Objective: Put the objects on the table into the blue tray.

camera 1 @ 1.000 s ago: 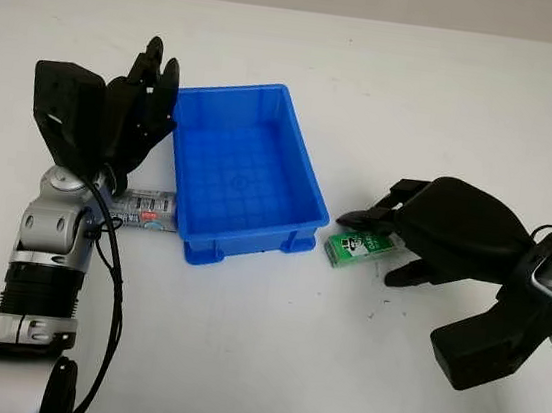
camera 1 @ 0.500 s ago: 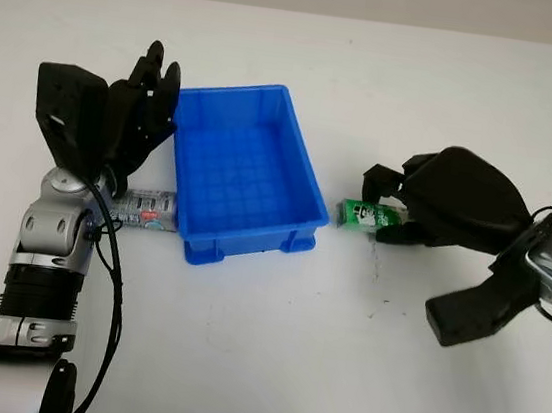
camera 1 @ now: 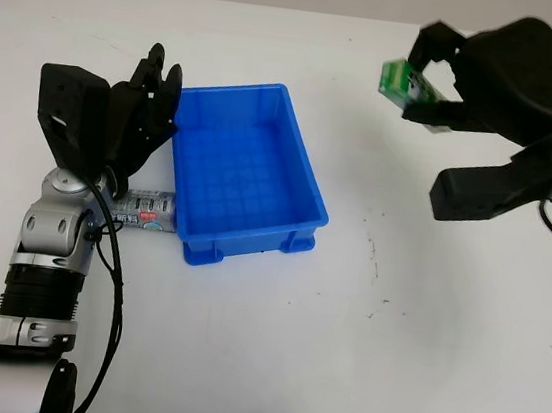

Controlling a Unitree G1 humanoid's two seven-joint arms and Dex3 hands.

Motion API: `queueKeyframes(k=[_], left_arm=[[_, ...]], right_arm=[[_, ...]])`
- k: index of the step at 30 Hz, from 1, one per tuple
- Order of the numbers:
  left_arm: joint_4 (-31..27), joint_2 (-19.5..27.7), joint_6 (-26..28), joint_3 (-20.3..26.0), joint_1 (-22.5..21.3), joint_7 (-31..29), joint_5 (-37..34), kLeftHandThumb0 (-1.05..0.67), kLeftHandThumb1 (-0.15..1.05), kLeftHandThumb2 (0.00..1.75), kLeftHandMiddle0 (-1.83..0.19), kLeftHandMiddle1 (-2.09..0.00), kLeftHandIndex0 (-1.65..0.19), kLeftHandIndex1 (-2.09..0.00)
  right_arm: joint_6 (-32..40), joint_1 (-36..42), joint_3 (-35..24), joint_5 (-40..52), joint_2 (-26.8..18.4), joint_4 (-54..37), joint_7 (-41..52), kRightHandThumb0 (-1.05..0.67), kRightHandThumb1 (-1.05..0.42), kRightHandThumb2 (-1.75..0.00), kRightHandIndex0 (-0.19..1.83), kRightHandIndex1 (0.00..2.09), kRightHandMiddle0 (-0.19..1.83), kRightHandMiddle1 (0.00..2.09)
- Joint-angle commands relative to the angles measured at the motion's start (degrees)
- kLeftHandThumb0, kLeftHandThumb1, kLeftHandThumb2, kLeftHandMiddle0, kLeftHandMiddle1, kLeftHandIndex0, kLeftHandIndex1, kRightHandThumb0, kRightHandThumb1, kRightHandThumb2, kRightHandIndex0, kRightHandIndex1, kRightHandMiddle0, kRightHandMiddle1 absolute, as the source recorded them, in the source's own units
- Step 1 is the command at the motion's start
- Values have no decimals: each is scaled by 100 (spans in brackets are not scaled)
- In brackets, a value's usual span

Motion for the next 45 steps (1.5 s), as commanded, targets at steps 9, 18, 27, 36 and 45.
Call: queueKeyframes(k=[9,18,27,36,45], left_arm=[[95,-46,-113,-28,-19,-20,6,-68,105,70,19,0,19,0],[22,-100,-209,-8,101,23,8,-68,105,71,19,0,19,0],[-47,-110,-159,16,162,40,-25,-68,105,70,19,0,19,0],[33,-98,-159,-24,119,34,10,-68,105,71,19,0,19,0],[40,-110,-194,-10,119,40,3,-66,105,71,19,0,19,0]], right_arm=[[-979,-307,401,345,1031,-500,-186,-51,-105,-22,112,209,70,209],[-1496,-479,732,265,1555,-361,-16,-55,-105,-19,116,209,74,209],[-989,-440,1015,504,973,-666,2699,-24,-99,-30,3,68,0,79],[-249,24,633,982,781,-1688,3689,-47,-104,-18,-19,0,-19,2],[-563,327,-255,2319,1132,-1316,2846,-69,-105,-38,-19,0,-19,0]])
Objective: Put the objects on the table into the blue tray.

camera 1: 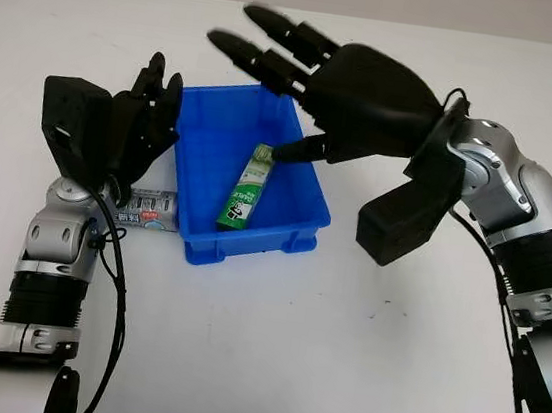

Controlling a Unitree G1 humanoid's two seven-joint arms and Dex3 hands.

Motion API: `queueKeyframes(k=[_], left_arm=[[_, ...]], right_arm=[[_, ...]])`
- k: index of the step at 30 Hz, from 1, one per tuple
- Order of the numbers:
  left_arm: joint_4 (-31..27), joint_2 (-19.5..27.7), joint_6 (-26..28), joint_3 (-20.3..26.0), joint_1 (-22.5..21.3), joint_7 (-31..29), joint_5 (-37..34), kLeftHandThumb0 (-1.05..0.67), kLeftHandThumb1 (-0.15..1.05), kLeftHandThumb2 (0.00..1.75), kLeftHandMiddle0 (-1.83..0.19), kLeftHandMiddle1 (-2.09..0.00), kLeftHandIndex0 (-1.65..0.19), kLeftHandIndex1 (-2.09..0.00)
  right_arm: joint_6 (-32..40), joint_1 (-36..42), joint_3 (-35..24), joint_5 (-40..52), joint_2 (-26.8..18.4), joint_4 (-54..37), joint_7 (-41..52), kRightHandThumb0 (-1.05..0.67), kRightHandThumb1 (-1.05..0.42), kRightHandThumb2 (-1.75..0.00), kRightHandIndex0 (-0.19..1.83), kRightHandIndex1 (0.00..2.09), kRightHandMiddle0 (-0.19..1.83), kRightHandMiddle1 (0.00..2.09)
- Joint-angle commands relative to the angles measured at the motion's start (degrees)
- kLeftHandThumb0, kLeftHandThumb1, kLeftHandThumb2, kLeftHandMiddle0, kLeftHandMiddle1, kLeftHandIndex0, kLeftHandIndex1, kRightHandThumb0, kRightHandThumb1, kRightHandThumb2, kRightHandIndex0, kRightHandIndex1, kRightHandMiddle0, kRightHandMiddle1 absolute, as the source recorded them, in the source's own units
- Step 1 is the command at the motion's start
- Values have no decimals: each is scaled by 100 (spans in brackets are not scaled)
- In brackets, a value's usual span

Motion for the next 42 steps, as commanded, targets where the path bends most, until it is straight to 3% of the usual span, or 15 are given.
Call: queueKeyframes(k=[1,7,17,26,31,34,36,38,40,42], left_arm=[[13,-5,-49,-16,-31,-10,16,-66,105,71,19,0,19,0],[19,-1,-49,-33,-46,-20,27,-67,105,72,19,0,19,0],[231,89,-169,21,-108,-32,36,-68,105,70,19,0,19,0],[326,221,-164,54,-206,-35,37,-67,105,67,19,0,19,0],[-124,338,-125,182,-92,-47,-41,-65,105,62,19,0,19,0],[-683,866,-457,153,173,-607,49,-70,105,47,19,-1,18,-1],[-875,1551,-716,106,280,-1518,24,-67,105,44,19,-1,17,-2],[-1017,2478,-1054,85,371,-2574,94,-72,105,27,11,-5,11,-6],[-1237,3077,-1046,158,467,-3191,90,-71,100,15,5,-7,5,-8],[-1789,3634,-498,233,665,-3491,164,-65,93,8,4,-7,2,-9]], right_arm=[[88,100,-282,322,84,114,-89,-71,-105,-41,-19,0,-19,0],[1178,403,-920,1506,226,377,387,-81,-105,-62,-19,0,-19,0],[3838,1216,-1877,2830,587,382,687,-81,-105,-66,-19,0,-19,0],[4496,1766,-2315,3274,804,185,493,-75,-105,-72,-19,0,-19,0],[4454,2003,-2343,3230,922,-83,290,-74,-105,-74,-19,0,-19,0],[4349,2137,-2325,3170,937,-265,249,-75,-105,-74,-19,0,-19,0],[4263,2202,-2340,3166,950,-336,233,-75,-105,-73,-19,0,-19,0],[4151,2251,-2350,3180,954,-374,251,-76,-105,-71,-19,0,-19,0],[4137,2261,-2348,3192,941,-380,281,-75,-105,-70,-19,0,-19,0],[4252,2239,-2352,3225,946,-388,304,-76,-105,-69,-19,0,-19,0]])
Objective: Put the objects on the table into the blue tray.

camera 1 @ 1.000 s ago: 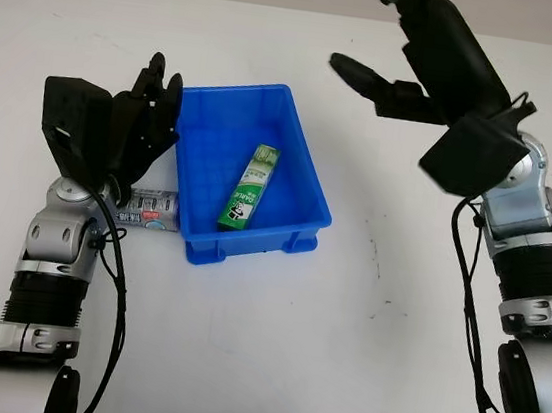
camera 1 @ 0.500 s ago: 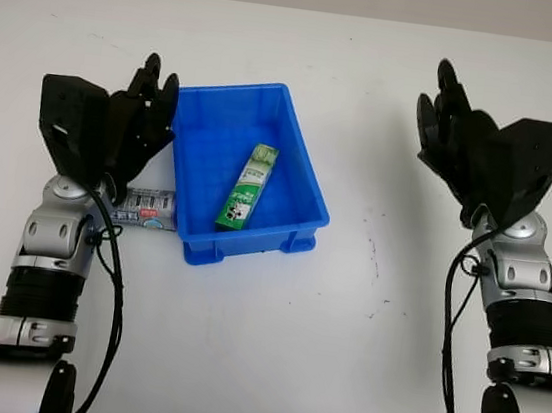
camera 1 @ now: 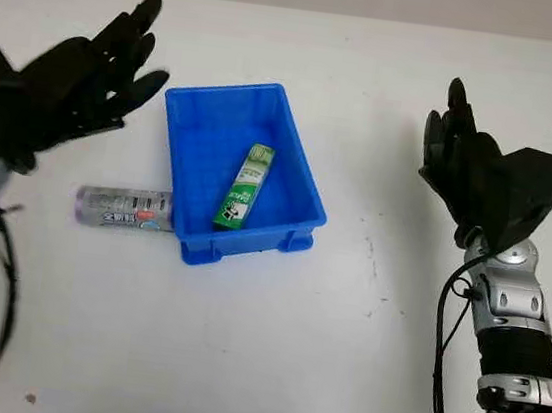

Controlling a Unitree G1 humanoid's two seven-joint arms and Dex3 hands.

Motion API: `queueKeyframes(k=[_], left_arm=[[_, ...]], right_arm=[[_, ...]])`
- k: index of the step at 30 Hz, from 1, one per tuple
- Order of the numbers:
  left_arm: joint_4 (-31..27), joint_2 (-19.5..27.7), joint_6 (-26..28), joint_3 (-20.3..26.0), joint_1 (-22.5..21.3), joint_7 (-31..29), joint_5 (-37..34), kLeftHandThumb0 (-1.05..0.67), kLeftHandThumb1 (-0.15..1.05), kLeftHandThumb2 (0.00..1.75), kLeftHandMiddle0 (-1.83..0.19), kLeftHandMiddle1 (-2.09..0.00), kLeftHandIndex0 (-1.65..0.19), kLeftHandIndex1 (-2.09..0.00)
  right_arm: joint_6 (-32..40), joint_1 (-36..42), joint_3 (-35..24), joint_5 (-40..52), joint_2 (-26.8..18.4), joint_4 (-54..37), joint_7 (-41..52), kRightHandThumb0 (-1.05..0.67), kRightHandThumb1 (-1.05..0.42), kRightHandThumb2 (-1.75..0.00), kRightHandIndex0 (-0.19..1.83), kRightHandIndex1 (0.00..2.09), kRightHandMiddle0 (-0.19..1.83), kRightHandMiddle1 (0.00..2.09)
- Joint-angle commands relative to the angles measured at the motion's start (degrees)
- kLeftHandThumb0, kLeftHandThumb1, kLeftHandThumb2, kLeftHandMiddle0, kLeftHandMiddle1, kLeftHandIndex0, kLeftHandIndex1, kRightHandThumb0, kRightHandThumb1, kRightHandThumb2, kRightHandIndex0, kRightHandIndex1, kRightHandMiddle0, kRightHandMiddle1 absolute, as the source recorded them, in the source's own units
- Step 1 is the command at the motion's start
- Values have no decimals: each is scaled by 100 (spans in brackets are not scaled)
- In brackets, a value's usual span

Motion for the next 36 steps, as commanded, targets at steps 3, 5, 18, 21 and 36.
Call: queueKeyframes(k=[3,5,18,21,36], left_arm=[[-1008,990,442,194,694,-356,445,-56,82,4,2,-7,0,-8],[-1373,1194,446,332,1094,-444,623,-52,77,3,2,-6,2,-6],[-2239,1431,430,-115,2417,-407,1907,-59,81,7,5,-4,5,-4],[-2147,1233,282,-193,2393,-291,1872,-58,81,6,7,-4,7,-4],[-1516,16,-830,-1001,1776,1531,3062,-52,88,6,-18,-11,-13,-12]], right_arm=[[167,-9,-37,47,8,-161,56,-77,-105,-69,-19,0,-19,0],[186,-37,-36,51,11,-146,89,-76,-105,-70,-19,0,-19,0],[-12,-181,-70,79,-7,69,262,-74,-105,-72,-19,0,-19,0],[-27,-184,-78,75,-16,89,283,-75,-105,-71,-19,0,-19,0],[120,-96,-155,167,-23,-19,371,-71,-105,-71,-19,0,-19,0]])
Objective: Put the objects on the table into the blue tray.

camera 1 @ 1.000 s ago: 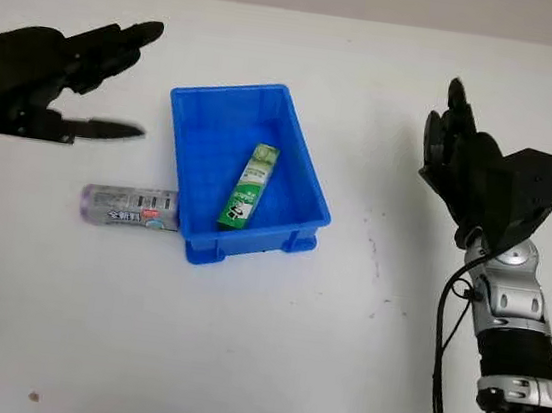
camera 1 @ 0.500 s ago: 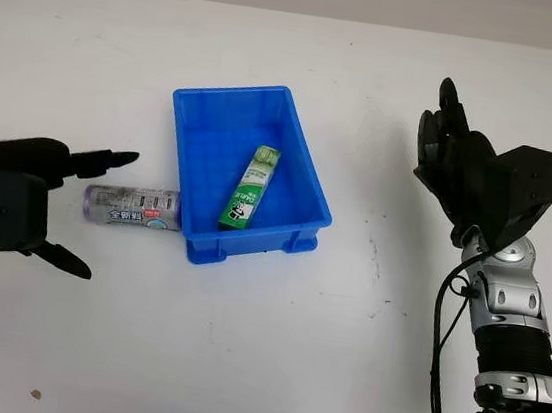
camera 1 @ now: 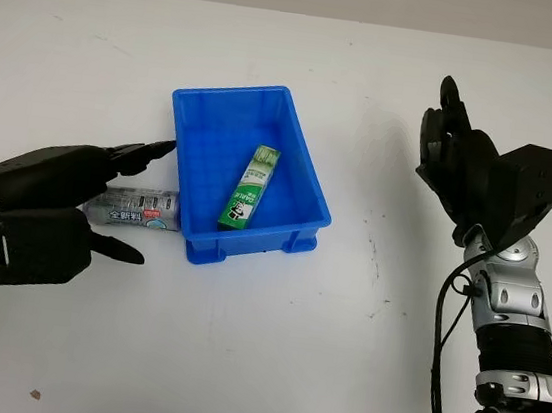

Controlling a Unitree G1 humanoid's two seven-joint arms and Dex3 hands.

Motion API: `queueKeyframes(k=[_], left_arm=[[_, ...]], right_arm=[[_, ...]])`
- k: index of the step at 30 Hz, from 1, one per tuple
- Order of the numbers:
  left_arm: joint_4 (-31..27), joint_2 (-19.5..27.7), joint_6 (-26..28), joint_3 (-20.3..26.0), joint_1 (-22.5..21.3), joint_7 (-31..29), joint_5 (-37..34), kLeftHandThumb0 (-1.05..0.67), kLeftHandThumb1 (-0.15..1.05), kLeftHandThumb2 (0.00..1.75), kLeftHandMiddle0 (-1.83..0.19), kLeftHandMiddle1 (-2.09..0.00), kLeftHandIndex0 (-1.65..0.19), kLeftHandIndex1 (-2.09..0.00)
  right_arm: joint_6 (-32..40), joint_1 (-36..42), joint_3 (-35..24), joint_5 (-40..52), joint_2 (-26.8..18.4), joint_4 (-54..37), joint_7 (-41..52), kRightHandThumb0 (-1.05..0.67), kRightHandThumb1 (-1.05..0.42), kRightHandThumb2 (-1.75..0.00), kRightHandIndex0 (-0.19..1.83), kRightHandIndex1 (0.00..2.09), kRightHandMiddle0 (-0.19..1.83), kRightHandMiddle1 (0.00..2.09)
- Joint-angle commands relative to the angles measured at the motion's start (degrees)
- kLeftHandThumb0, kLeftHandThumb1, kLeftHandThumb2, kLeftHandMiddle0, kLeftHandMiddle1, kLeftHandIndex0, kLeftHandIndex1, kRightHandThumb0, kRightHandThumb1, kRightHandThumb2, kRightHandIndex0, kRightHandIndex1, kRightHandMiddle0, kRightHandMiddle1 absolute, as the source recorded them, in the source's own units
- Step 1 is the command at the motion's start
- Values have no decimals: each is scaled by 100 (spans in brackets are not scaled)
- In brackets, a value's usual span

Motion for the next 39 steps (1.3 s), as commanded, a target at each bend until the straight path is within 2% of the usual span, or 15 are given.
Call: queueKeyframes(k=[1,3,4,5,6,9,10,13,19,23,27,32,35,38,39], left_arm=[[131,-84,-324,-265,-226,353,453,-50,90,7,-26,-12,-19,-14],[291,-58,-538,-469,-349,610,971,-49,99,7,-51,-26,-35,-20],[345,-31,-572,-597,-430,663,1276,-49,102,6,-50,-38,-38,-22],[395,5,-622,-722,-509,696,1578,-48,103,11,-36,-110,-39,-65],[436,47,-678,-842,-580,719,1888,-48,104,16,-26,-167,-26,-127],[526,42,-759,-1029,-696,792,2510,-50,105,22,-29,-203,-21,-173],[554,12,-739,-1100,-736,814,2729,-50,105,25,-41,-207,-18,-194],[537,-36,-616,-1273,-833,691,3323,-52,105,29,-67,-209,-26,-208],[320,-63,-392,-1361,-957,-13,3788,-51,105,30,-62,-209,-10,-209],[155,-81,-479,-1165,-1017,66,3615,-48,105,29,-65,-209,-12,-209],[-2,-44,-590,-919,-1246,120,3338,-48,105,32,-50,-209,-6,-209],[5,-66,-760,-251,-1943,637,2532,-47,105,23,-62,-209,-31,-209],[103,-154,-707,46,-2490,687,1866,-46,105,19,-73,-209,-42,-198],[249,-180,-619,46,-3073,1015,1987,-48,105,16,-77,-209,-58,-167],[321,-180,-630,12,-3235,1156,2088,-49,105,12,-85,-196,-67,-155]], right_arm=[[6,16,-68,52,-59,-67,34,-70,-105,-71,-19,0,-19,0],[-14,25,-75,61,-61,-71,61,-70,-105,-71,-19,0,-19,0],[-8,31,-72,56,-67,-83,69,-70,-105,-71,-19,0,-19,0],[-14,36,-76,59,-69,-87,77,-70,-105,-71,-19,0,-19,0],[-1,38,-79,57,-70,-95,71,-70,-105,-71,-19,0,-19,0],[-19,36,-96,78,-66,-78,78,-70,-105,-70,-19,0,-19,0],[-54,33,-97,87,-73,-52,102,-70,-105,-70,-19,0,-19,0],[-100,17,-111,130,-77,-9,184,-70,-105,-69,-19,0,-19,0],[-153,-35,-122,135,-89,78,306,-71,-105,-68,-19,0,-19,0],[-189,-54,-122,126,-95,118,356,-72,-105,-68,-19,0,-19,0],[-204,-83,-136,155,-94,171,419,-73,-105,-68,-19,0,-19,0],[-258,-87,-143,169,-88,220,483,-71,-105,-68,-19,0,-19,0],[-281,-87,-127,132,-102,233,482,-71,-105,-69,-19,0,-19,0],[-256,-93,-138,150,-83,237,474,-71,-105,-69,-19,0,-19,0],[-252,-94,-136,149,-79,236,469,-71,-105,-68,-19,0,-19,0]])
